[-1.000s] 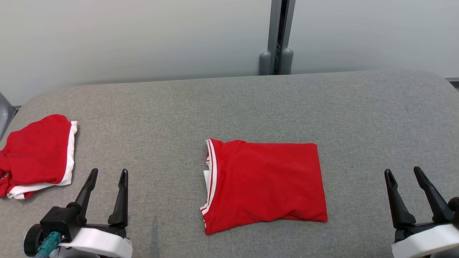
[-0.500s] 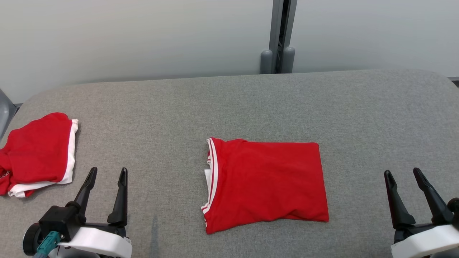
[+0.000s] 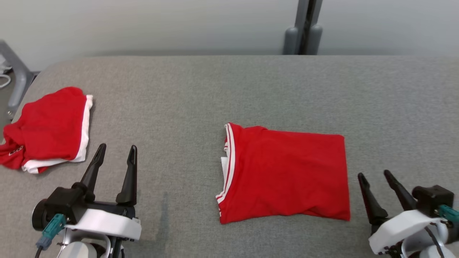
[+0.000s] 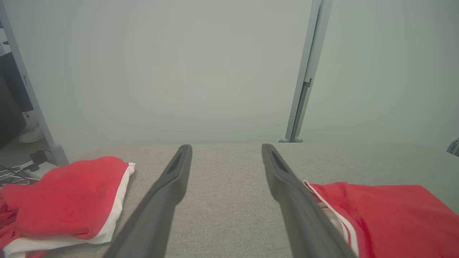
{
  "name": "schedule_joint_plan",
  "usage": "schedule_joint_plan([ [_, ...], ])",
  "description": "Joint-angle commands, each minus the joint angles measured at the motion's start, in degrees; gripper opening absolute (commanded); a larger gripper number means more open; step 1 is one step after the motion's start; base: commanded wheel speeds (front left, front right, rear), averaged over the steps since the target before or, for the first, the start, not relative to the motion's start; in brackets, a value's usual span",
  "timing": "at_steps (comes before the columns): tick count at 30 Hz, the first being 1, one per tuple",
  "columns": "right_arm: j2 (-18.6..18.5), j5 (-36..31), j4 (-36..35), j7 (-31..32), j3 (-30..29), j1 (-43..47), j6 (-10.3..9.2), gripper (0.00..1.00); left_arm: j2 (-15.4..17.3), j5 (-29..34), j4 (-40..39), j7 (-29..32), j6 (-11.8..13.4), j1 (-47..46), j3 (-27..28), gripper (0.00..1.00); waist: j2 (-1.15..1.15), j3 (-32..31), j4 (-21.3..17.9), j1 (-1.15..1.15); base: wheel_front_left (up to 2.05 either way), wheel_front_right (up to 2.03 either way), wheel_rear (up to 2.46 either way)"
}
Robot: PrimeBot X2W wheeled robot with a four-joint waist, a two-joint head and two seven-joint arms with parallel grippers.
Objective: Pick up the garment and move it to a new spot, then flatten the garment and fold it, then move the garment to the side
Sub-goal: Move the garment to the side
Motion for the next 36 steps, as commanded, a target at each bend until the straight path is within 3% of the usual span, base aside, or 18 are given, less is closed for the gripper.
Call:
schedule_joint_plan([
  [1, -0.7, 0.22, 2.05, -0.67, 0.97, -1.8, 0.0, 1.0, -0.05, -0.11, 0.21, -0.44, -0.18, -1.51, -0.14, 1.0, 0.0, 2.06, 1.83, 0.0, 0.0, 0.0, 0.0],
  [9, -1.48, 3.09, 14.53, -0.05, 5.61, -9.59, 0.0, 1.0, -0.72, -0.6, 1.85, -2.03, -0.58, -4.9, -1.1, 1.0, 0.0, 5.72, 4.45, 0.0, 0.0, 0.0, 0.0],
  [10, -1.74, 3.4, 15.9, 0.69, 6.14, -10.33, 0.0, 0.95, -0.78, -0.61, 2.13, -2.11, -0.62, -5.21, -1.1, 1.0, 0.0, 5.96, 4.64, 0.0, 0.0, 0.0, 0.0],
  [12, -2.26, 3.87, 17.57, 0.79, 7.38, -11.58, -0.01, 0.0, -0.9, -0.7, 2.52, -2.51, -0.63, -5.53, -1.16, 1.0, 0.0, 6.41, 4.91, 0.0, 0.0, 0.0, 0.0],
  [22, -5.89, 4.99, 18.04, -0.33, 11.55, -14.54, -0.16, 0.0, -0.71, -0.45, 3.1, -3.29, -0.4, -6.55, -0.97, 1.0, 0.0, 8.32, 2.49, 0.0, 0.0, 0.0, 0.0],
  [28, -9.34, 2.95, 15.43, -0.6, 15.89, -16.35, -0.13, 0.0, -0.11, 0.25, 2.8, -3.53, -0.59, -8.05, -1.38, 1.0, 0.0, 9.73, -2.64, 0.0, 0.0, 0.0, 0.0],
  [36, -15.38, 0.31, 14.76, -2.71, 20.21, -22.52, -0.06, 0.0, 1.73, 0.99, 0.05, -3.06, -0.48, -10.36, -1.32, 1.0, 0.0, 13.91, -12.28, 0.0, 0.0, 0.0, 0.0],
])
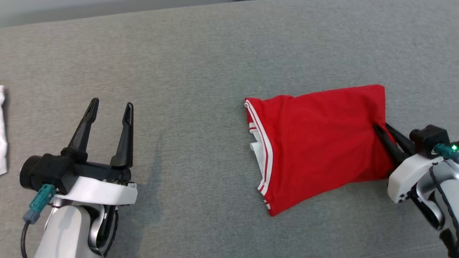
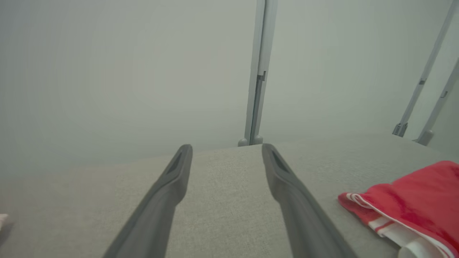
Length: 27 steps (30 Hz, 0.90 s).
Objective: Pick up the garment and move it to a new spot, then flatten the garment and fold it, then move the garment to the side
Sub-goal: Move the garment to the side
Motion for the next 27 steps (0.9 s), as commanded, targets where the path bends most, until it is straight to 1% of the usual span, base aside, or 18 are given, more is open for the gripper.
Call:
schedule_joint_plan([
  [1, -0.64, -0.03, 0.63, -0.68, 0.21, -1.41, -0.11, 0.0, 0.57, 0.44, -0.45, 0.21, 0.11, -1.26, 0.13, 1.0, 0.0, 2.89, -4.3, 0.0, 0.0, 0.0, 0.0],
  [4, -2.58, -1.17, 2.71, -2.83, 2.17, -6.02, -0.11, 0.0, 1.83, 0.78, -2.2, 1.28, 0.27, -2.1, 0.3, 1.0, 0.0, 4.89, -7.61, 0.0, 0.0, 0.0, 0.0],
  [7, -4.31, -2.14, 5.65, -4.97, 3.24, -10.9, -0.1, 0.0, 3.0, 1.37, -3.98, 2.9, 0.4, -3.58, 0.36, 1.0, 0.0, 7.06, -10.0, 0.0, 0.0, 0.0, 0.0],
  [12, -7.52, -3.3, 11.52, -7.3, 1.79, -17.86, -0.1, 0.0, 4.08, 2.29, -7.27, 5.24, 0.24, -6.3, -0.63, 1.0, 0.0, 11.12, -12.18, 0.0, 0.0, 0.0, 0.0],
  [16, -9.08, -4.5, 15.04, -8.05, -0.76, -22.5, -0.09, 0.0, 5.07, 3.01, -9.55, 6.84, 0.1, -8.13, -1.31, 1.0, 0.0, 13.92, -13.01, 0.0, 0.0, 0.0, 0.0],
  [19, -9.19, -5.51, 17.69, -8.21, -2.49, -25.82, -0.09, 0.0, 5.65, 3.45, -10.93, 7.73, 0.26, -9.11, -1.35, 1.0, 0.0, 15.68, -13.39, 0.0, 0.0, 0.0, 0.0],
  [22, -7.7, -6.56, 21.61, -8.24, -3.93, -28.87, -0.09, 0.0, 5.74, 3.42, -11.65, 8.14, 0.34, -9.78, -1.64, 1.0, 0.0, 16.73, -13.3, 0.0, 0.0, 0.0, 0.0],
  [23, -7.7, -6.56, 21.61, -8.24, -3.93, -28.87, -0.09, 0.0, 5.74, 3.42, -11.65, 8.14, 0.34, -9.78, -1.64, 1.0, 0.0, 16.73, -13.3, 0.0, 0.0, 0.0, 0.0],
  [24, -7.5, -6.66, 23.85, -8.25, -5.17, -30.09, -0.1, 0.0, 5.76, 3.27, -11.84, 8.32, 0.27, -10.03, -1.87, 1.0, 0.0, 17.13, -12.97, 0.0, 0.0, 0.0, 0.0],
  [25, -7.5, -6.66, 23.85, -8.25, -5.17, -30.09, -0.1, 0.0, 5.76, 3.27, -11.84, 8.32, 0.27, -10.03, -1.87, 1.0, 0.0, 17.13, -12.97, 0.0, 0.0, 0.0, 0.0],
  [26, -7.19, -6.42, 24.56, -8.26, -6.01, -30.68, -0.1, 0.2, 5.81, 3.22, -11.89, 8.41, 0.23, -10.26, -1.98, 1.0, 0.0, 17.32, -12.8, 0.0, 0.0, 0.0, 0.0],
  [27, -7.09, -6.46, 25.74, -8.25, -7.1, -31.13, -0.1, 0.43, 5.87, 3.18, -11.95, 8.41, 0.2, -10.45, -2.03, 1.0, 0.0, 17.5, -12.62, 0.0, 0.0, 0.0, 0.0],
])
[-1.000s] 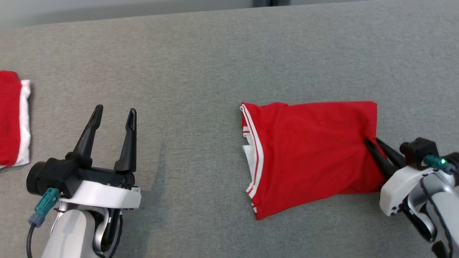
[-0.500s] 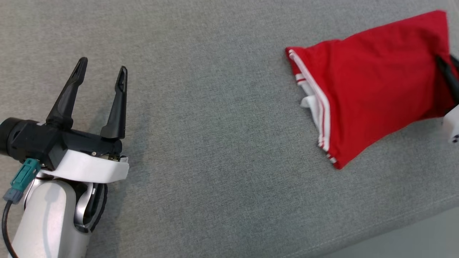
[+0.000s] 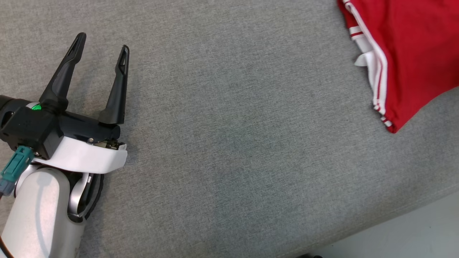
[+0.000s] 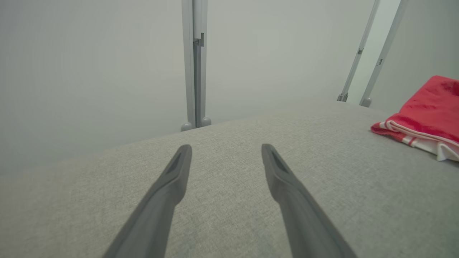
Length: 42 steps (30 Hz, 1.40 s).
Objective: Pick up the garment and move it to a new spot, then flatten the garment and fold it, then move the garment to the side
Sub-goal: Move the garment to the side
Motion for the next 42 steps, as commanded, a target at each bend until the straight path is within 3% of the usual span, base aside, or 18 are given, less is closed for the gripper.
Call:
schedule_joint_plan([
  [1, 0.06, -0.17, 1.18, -0.38, -1.23, -0.86, -0.08, 0.8, 0.33, 0.18, -0.32, -0.11, 0.09, -1.17, 0.08, 1.0, 0.0, 0.27, 0.38, 0.0, 0.0, 0.0, 0.0],
  [2, 0.32, -0.32, 1.84, -0.37, -2.29, -1.16, -0.07, 1.0, 0.35, 0.14, -0.36, -0.11, 0.14, -1.24, 0.07, 1.0, 0.0, 0.35, 0.56, 0.0, 0.0, 0.0, 0.0],
  [9, 1.8, -1.86, 0.7, -0.38, -10.18, 1.14, -0.07, 1.0, 0.32, -0.71, 0.92, -0.86, 0.8, 0.04, 0.57, 1.0, 0.0, -0.86, 1.22, 0.0, 0.0, 0.0, 0.0],
  [19, 10.77, -3.31, -19.65, -0.25, -22.84, 14.18, -0.06, 1.0, -0.77, -3.48, 4.06, -2.76, 1.87, 4.31, 1.78, 1.0, 0.0, -8.07, 1.73, 0.0, 0.0, 0.0, 0.0],
  [29, 19.48, -3.76, -37.2, -0.26, -24.35, 29.86, -0.06, 1.0, -2.22, -4.71, 7.06, -5.53, 3.21, 8.5, 2.15, 1.0, 0.0, -15.44, 6.52, 0.0, 0.0, 0.0, 0.0],
  [36, 23.54, -3.67, -42.69, 0.31, -22.13, 38.85, -0.06, 1.0, -2.57, -4.91, 8.39, -6.57, 4.4, 12.48, 2.5, 1.0, 0.0, -20.32, 9.83, 0.0, 0.0, 0.0, 0.0],
  [42, 24.75, -3.72, -46.52, 2.39, -21.37, 44.36, -0.06, 1.0, -2.4, -5.28, 8.69, -6.56, 4.8, 15.25, 2.62, 1.0, 0.0, -23.73, 12.31, 0.0, 0.0, 0.0, 0.0],
])
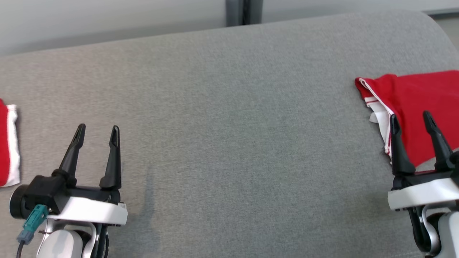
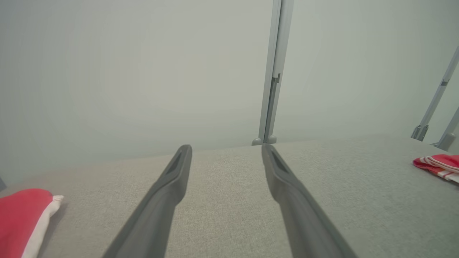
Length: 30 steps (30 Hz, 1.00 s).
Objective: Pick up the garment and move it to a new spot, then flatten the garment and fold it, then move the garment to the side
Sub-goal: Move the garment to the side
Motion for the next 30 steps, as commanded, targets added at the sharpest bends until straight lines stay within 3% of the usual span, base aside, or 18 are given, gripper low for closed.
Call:
schedule_joint_plan([
  [1, -0.15, -0.2, -0.73, 0.28, -0.05, 0.71, -0.04, 1.0, 0.38, -0.08, -0.01, 0.05, 0.28, 0.48, 0.19, 1.0, 0.0, -1.89, 1.77, 0.0, 0.0, 0.0, 0.0],
  [15, 0.88, -0.66, -9.29, 5.74, 0.35, 12.52, -0.04, 1.0, 0.28, -0.64, 0.35, 1.28, 1.31, 7.76, -0.98, 1.0, 0.0, -9.4, 4.25, 0.0, 0.0, 0.0, 0.0],
  [30, 1.33, 0.24, -11.85, 7.44, -0.89, 16.42, -0.04, 1.0, 0.48, -1.72, -0.3, 2.8, 2.14, 11.15, -1.74, 1.0, 0.0, -12.12, 4.14, 0.0, 0.0, 0.0, 0.0],
])
